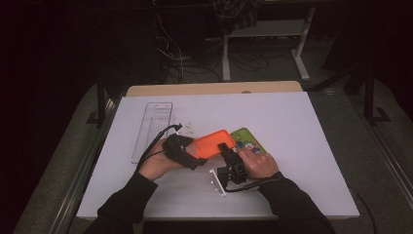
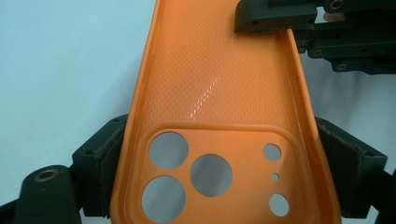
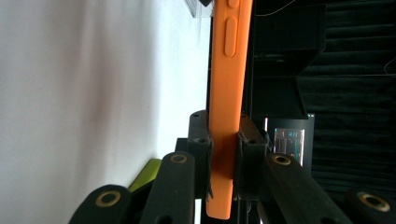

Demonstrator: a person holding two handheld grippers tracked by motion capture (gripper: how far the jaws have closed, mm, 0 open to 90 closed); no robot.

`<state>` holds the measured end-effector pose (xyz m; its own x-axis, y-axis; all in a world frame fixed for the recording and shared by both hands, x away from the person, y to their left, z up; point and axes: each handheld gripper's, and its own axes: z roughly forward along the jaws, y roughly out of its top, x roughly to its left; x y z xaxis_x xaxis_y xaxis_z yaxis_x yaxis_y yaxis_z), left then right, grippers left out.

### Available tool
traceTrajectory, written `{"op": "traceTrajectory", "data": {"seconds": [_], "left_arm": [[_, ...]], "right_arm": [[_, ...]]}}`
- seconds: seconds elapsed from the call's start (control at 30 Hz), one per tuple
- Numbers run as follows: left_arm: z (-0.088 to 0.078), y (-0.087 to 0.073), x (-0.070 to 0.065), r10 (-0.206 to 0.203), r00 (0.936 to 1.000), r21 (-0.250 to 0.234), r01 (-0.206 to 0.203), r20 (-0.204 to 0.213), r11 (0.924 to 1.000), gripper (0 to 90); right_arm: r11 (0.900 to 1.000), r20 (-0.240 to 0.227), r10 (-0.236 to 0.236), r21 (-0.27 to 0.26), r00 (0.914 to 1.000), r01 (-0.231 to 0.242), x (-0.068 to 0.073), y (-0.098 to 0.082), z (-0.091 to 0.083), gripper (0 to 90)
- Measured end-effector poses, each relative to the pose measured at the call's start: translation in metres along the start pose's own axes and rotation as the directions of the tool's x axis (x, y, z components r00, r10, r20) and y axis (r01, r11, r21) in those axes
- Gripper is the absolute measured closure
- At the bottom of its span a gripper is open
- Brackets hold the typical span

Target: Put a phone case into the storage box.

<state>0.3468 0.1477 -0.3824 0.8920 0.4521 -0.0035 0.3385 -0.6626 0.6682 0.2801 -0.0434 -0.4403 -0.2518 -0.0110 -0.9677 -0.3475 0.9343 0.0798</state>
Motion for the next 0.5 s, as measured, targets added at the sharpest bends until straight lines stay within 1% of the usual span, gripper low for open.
{"op": "traceTrajectory", "data": {"seconds": [0.13, 0.17, 0.2, 0.27, 0.3, 0.37, 0.4, 0.43, 0.47, 0.5], "left_arm": [[-0.0004, -0.001, 0.0005, -0.012, 0.9998, -0.01, 0.012, 0.017, 0.9999, 14.3], [-0.001, -0.001, 0.0003, -0.006, 0.9998, -0.013, 0.007, 0.017, 0.9999, 13.8], [-0.0014, -0.0011, 0.0006, -0.005, 0.9998, -0.019, 0.005, 0.02, 0.9998, 12.9], [-0.0028, -0.0014, 0.0007, -0.02, 0.9991, -0.02, 0.021, 0.037, 0.9996, 9.5], [-0.0035, -0.0017, 0.001, -0.022, 0.999, -0.027, 0.023, 0.039, 0.9994, 8.6], [-0.0058, -0.002, 0.0032, -0.021, 0.9989, -0.027, 0.023, 0.043, 0.9994, 5.4], [-0.0063, -0.0022, 0.0037, -0.023, 0.9989, -0.036, 0.025, 0.04, 0.9991, 3.4], [-0.0071, -0.0024, 0.0043, -0.025, 0.9988, -0.038, 0.027, 0.042, 0.9989, 2.3], [-0.0073, -0.0027, 0.0045, -0.028, 0.9985, -0.044, 0.03, 0.047, 0.9986, 2.2], [-0.0081, -0.0031, 0.0049, -0.024, 0.9986, -0.035, 0.026, 0.046, 0.999, 1.5]], "right_arm": [[1.0, 0.003, 0.0, -0.001, 1.0, 0.0, -0.0013, 0.0, -0.0015, 78.1], [1.0, 0.003, 0.001, -0.001, 1.0, -0.001, -0.0012, -0.0001, -0.0017, 78.1], [1.0, -0.003, 0.006, 0.001, 1.0, -0.006, -0.0015, -0.0005, -0.002, 78.0], [1.0, -0.004, 0.009, 0.005, 1.0, -0.009, -0.0014, -0.0017, -0.0023, 78.0], [1.0, -0.005, 0.008, 0.006, 1.0, -0.008, -0.0017, -0.0023, -0.0022, 78.0], [1.0, -0.005, 0.021, 0.012, 0.9998, -0.021, -0.0014, -0.004, -0.0022, 78.0], [1.0, -0.007, 0.017, 0.014, 0.9998, -0.017, -0.0024, -0.0053, -0.0022, 78.0], [1.0, -0.006, 0.027, 0.016, 0.9996, -0.027, -0.0024, -0.0063, -0.0022, 78.0], [1.0, -0.006, 0.024, 0.017, 0.9997, -0.024, -0.0033, -0.0076, -0.0022, 78.0], [0.999, -0.007, 0.035, 0.021, 0.9994, -0.035, -0.0036, -0.0088, -0.0025, 78.0]]}}
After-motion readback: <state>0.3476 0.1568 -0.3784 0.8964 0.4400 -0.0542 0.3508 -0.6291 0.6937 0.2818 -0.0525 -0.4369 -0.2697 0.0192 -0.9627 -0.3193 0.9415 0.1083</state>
